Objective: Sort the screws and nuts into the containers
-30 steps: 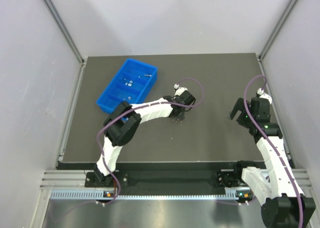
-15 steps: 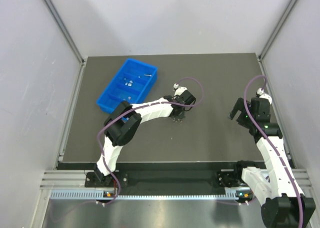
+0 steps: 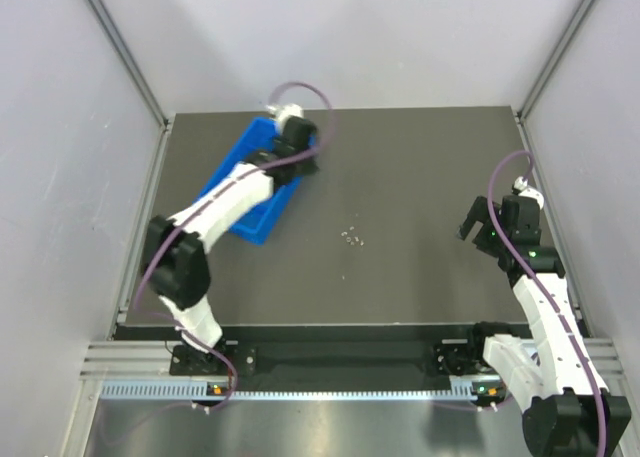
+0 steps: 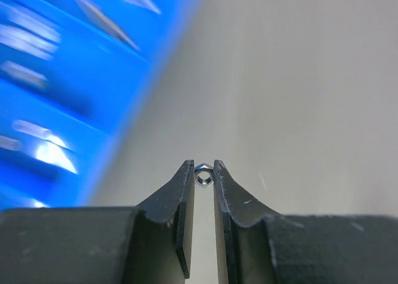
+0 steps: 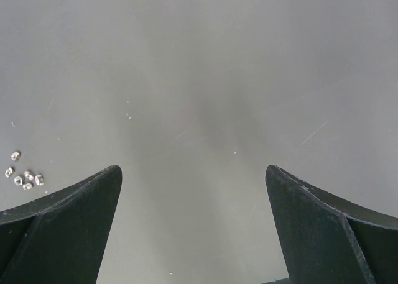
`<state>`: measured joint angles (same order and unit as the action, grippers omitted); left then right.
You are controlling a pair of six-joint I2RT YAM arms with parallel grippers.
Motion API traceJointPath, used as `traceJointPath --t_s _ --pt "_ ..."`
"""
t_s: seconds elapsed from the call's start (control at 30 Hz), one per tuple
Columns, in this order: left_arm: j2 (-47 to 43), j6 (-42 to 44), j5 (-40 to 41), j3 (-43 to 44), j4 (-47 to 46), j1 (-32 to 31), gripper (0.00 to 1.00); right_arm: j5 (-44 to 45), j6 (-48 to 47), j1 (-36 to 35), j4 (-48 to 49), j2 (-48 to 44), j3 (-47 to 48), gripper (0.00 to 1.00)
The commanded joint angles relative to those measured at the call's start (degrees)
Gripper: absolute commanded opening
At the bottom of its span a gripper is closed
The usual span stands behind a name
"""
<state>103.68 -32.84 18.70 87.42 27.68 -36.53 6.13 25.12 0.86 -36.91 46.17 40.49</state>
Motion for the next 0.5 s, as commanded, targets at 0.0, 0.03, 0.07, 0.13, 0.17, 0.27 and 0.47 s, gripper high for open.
traceJointPath --t_s 0.0,0.03,0.07,0.13,0.17,0.27,0.47 --pt "-8.0 0.8 2.4 -4.3 -2.4 8.8 0.12 -0.1 0.2 -0.4 1.6 -0.2 0.3 1.0" --pt "-8.9 0.8 4.0 -5.6 -3.7 12.0 0.13 -0.2 0.2 -0.4 1.7 -0.1 0.2 1.0" --pt "-10.2 0.9 5.0 -6.7 -4.2 13.3 0.13 -0.5 0.1 -0.5 1.8 0.1 0.1 0.99" --pt "-10.8 1.1 6.6 -9.3 -4.8 17.4 0.13 -0.8 0.2 -0.4 1.8 0.4 0.0 1.0" --pt "-10.6 1.1 7.0 -10.0 -5.6 18.7 0.13 -0.9 0.1 -0.5 1.9 0.9 0.0 1.0" --pt "-8.8 0.8 6.4 -11.5 -6.4 22.7 0.13 -1.0 0.2 -0.5 1.9 1.6 0.4 1.0" --pt "-5.4 1.9 7.9 -12.7 -8.5 24.0 0.13 -1.9 0.8 -0.4 2.4 1.8 0.4 1.0"
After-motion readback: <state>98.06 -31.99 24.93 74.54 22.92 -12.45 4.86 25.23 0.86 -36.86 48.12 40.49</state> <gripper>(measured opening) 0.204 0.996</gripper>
